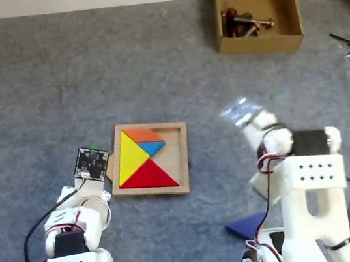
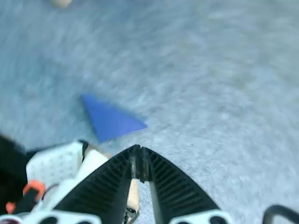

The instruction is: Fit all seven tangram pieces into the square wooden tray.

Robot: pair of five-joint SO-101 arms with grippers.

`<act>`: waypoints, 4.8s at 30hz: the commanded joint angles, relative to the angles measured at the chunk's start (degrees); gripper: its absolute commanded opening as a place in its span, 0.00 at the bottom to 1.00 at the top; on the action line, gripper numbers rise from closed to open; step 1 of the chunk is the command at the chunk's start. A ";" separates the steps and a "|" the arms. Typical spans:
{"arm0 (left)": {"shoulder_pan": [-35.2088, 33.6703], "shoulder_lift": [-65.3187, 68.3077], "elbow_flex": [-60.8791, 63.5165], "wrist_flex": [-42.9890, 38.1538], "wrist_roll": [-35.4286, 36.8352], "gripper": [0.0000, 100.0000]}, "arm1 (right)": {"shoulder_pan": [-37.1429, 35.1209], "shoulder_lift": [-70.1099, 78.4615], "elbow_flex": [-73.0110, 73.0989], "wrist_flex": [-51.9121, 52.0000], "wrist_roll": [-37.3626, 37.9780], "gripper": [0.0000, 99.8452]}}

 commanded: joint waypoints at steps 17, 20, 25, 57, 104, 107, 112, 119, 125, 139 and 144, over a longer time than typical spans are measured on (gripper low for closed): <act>0.66 -0.84 1.27 0.35 -0.44 0.01 | -18.33 0.04 13.76 1.27 15.65 0.14; 0.66 -0.84 1.27 0.35 -0.44 0.01 | -19.30 0.04 14.90 1.36 15.82 0.15; 0.66 -0.84 1.27 0.35 -0.44 0.01 | -20.53 0.04 19.12 1.36 19.52 0.17; 0.66 -0.84 1.27 0.35 -0.44 0.01 | -12.09 0.66 23.69 -3.03 25.14 0.40; 0.66 -0.84 1.27 0.35 -0.44 0.01 | -3.03 0.13 33.10 -18.07 23.82 0.40; 0.66 -0.84 1.27 0.35 -0.44 0.01 | -3.12 0.57 28.97 -18.33 17.58 0.40; 0.66 -0.84 1.27 0.35 -0.44 0.01 | -3.12 0.57 23.69 -18.07 10.29 0.40; 0.66 -0.84 1.27 0.35 -0.44 0.01 | -3.12 0.04 19.74 -18.07 3.78 0.40; 0.66 -0.84 1.27 0.35 -0.44 0.01 | -3.12 0.04 16.40 -18.07 -0.70 0.40; 0.66 -0.84 1.27 0.35 -0.44 0.01 | -3.21 0.57 15.52 -17.98 -36.75 0.40; 0.66 -0.84 1.27 0.35 -0.44 0.01 | -3.21 0.57 15.52 -13.85 -37.54 0.40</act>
